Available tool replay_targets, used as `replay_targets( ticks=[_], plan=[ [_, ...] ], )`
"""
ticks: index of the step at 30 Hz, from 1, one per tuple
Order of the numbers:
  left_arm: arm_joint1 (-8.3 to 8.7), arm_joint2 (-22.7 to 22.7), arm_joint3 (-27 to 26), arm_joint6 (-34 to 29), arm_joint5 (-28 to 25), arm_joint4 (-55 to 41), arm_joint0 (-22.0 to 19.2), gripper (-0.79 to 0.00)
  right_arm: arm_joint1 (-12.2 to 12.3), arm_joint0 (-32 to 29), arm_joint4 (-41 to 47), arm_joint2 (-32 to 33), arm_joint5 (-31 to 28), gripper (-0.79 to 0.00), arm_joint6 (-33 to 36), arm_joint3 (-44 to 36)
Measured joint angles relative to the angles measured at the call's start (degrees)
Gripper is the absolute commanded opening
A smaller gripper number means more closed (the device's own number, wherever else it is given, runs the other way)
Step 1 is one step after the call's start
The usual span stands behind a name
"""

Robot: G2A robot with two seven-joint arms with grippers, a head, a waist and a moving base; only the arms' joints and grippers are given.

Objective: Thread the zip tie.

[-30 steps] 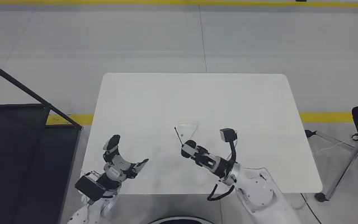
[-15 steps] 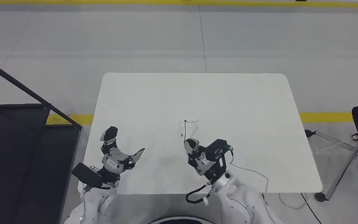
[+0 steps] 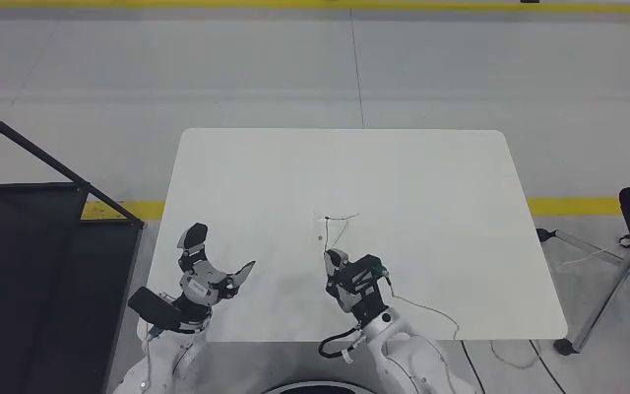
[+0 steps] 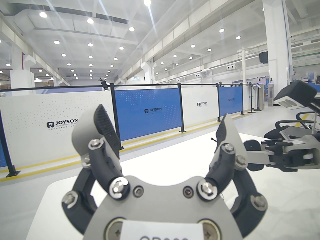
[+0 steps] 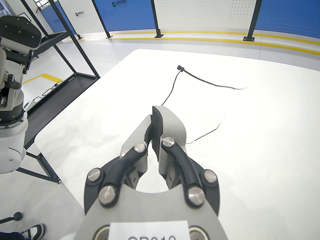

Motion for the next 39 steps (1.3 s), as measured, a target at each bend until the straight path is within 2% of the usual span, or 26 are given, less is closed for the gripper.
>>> replay_targets(
  ticks=[6,12,19,27,31,39],
  plan=[
    [0.00,0.00,0.00,0.00,0.00,0.00,0.00,0.000,0.08,0.25,-9.27,-1.50,0.03,-0.785,6.08,-1.22],
    [0.00,0.00,0.00,0.00,0.00,0.00,0.00,0.000,-0.42,2.52,-18.13,-3.06,2.05,-0.785,18.91,-3.74],
    [0.00,0.00,0.00,0.00,0.00,0.00,0.00,0.000,-0.96,6.47,-25.01,-4.11,-2.47,-0.785,36.24,-6.21],
    [0.00,0.00,0.00,0.00,0.00,0.00,0.00,0.000,-2.48,12.02,-26.73,-6.62,-6.85,-0.785,51.68,-5.47],
    [0.00,0.00,0.00,0.00,0.00,0.00,0.00,0.000,-3.88,16.12,-26.72,-8.64,-6.85,-0.785,58.03,-2.90],
    [0.00,0.00,0.00,0.00,0.00,0.00,0.00,0.000,-6.47,21.69,-25.38,-11.17,-4.08,-0.785,63.78,1.95]
  ],
)
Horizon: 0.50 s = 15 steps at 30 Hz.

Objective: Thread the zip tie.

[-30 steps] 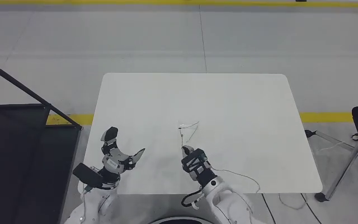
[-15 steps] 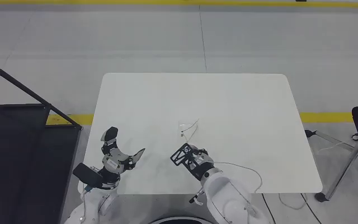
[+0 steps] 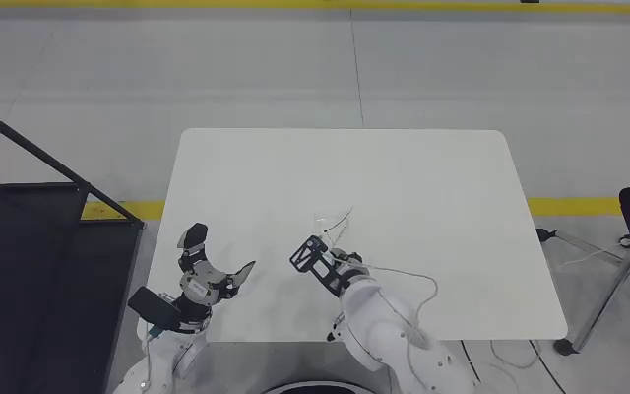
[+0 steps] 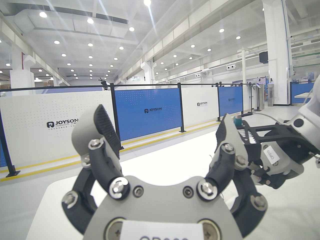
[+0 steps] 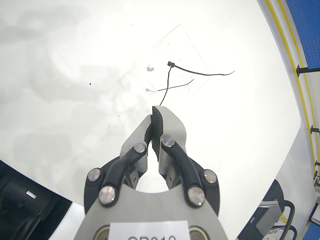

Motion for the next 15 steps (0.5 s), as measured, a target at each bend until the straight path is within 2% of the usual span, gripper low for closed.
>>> replay_targets(
  ticks=[2,4,6,15],
  plan=[
    [0.00,0.00,0.00,0.00,0.00,0.00,0.00,0.000,-0.53,0.87,0.12,-0.56,-0.03,-0.730,0.78,0.92],
    [0.00,0.00,0.00,0.00,0.00,0.00,0.00,0.000,-1.01,1.52,-0.05,-1.08,-0.08,-0.631,1.49,1.65],
    [0.00,0.00,0.00,0.00,0.00,0.00,0.00,0.000,-1.39,1.96,-0.33,-1.44,-0.09,-0.646,2.12,2.17],
    [0.00,0.00,0.00,0.00,0.00,0.00,0.00,0.000,-2.59,2.03,-1.17,-1.45,-0.42,-0.579,2.71,3.30]
  ],
)
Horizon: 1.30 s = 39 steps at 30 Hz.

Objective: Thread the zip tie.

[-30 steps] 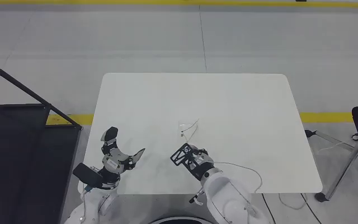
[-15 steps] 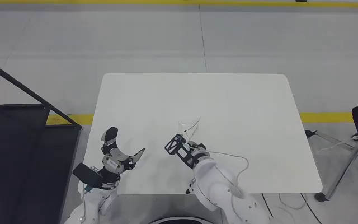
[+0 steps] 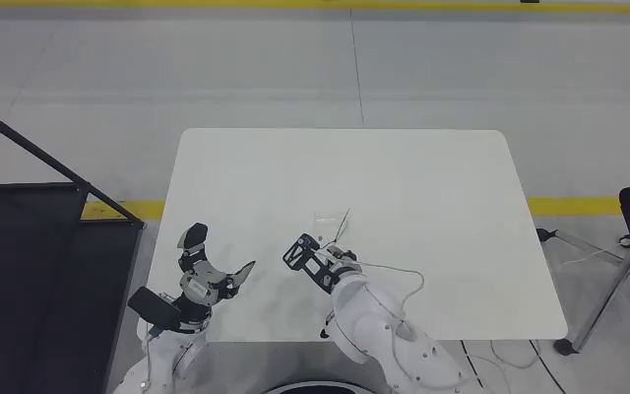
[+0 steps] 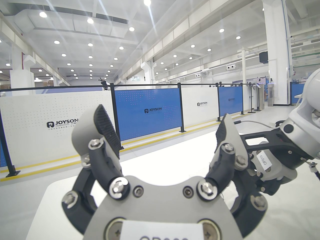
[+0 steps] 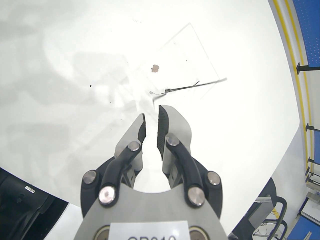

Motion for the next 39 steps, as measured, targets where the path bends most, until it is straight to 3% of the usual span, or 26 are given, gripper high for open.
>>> replay_targets(
  ticks=[4,7,9,11,18,23,32,34,39],
  plan=[
    [0.00,0.00,0.00,0.00,0.00,0.00,0.00,0.000,-0.37,-0.43,-0.41,0.42,-0.44,-0.548,-0.04,0.07],
    [0.00,0.00,0.00,0.00,0.00,0.00,0.00,0.000,-0.56,-0.92,-0.92,0.81,-0.71,-0.416,-0.12,-0.18],
    [0.00,0.00,0.00,0.00,0.00,0.00,0.00,0.000,-0.62,-1.39,-1.31,1.26,-0.50,-0.108,-0.45,-0.77],
    [0.00,0.00,0.00,0.00,0.00,0.00,0.00,0.000,-0.58,-2.43,-2.02,2.06,0.08,0.000,-1.44,-2.18],
    [0.00,0.00,0.00,0.00,0.00,0.00,0.00,0.000,0.76,-9.63,-8.65,6.42,1.02,0.000,-8.23,-10.80],
    [0.00,0.00,0.00,0.00,0.00,0.00,0.00,0.000,2.32,-17.44,-10.65,12.23,0.67,0.000,-19.65,-19.02],
    [0.00,0.00,0.00,0.00,0.00,0.00,0.00,0.000,3.88,-27.14,2.02,27.56,-1.48,0.000,-35.02,-27.12],
    [0.00,0.00,0.00,0.00,0.00,0.00,0.00,-0.001,4.01,-27.59,5.75,30.42,-2.61,-0.001,-36.05,-27.35],
    [0.00,0.00,0.00,0.00,0.00,0.00,0.00,0.000,4.01,-27.56,5.70,30.40,-2.63,-0.001,-35.96,-27.32]
  ],
)
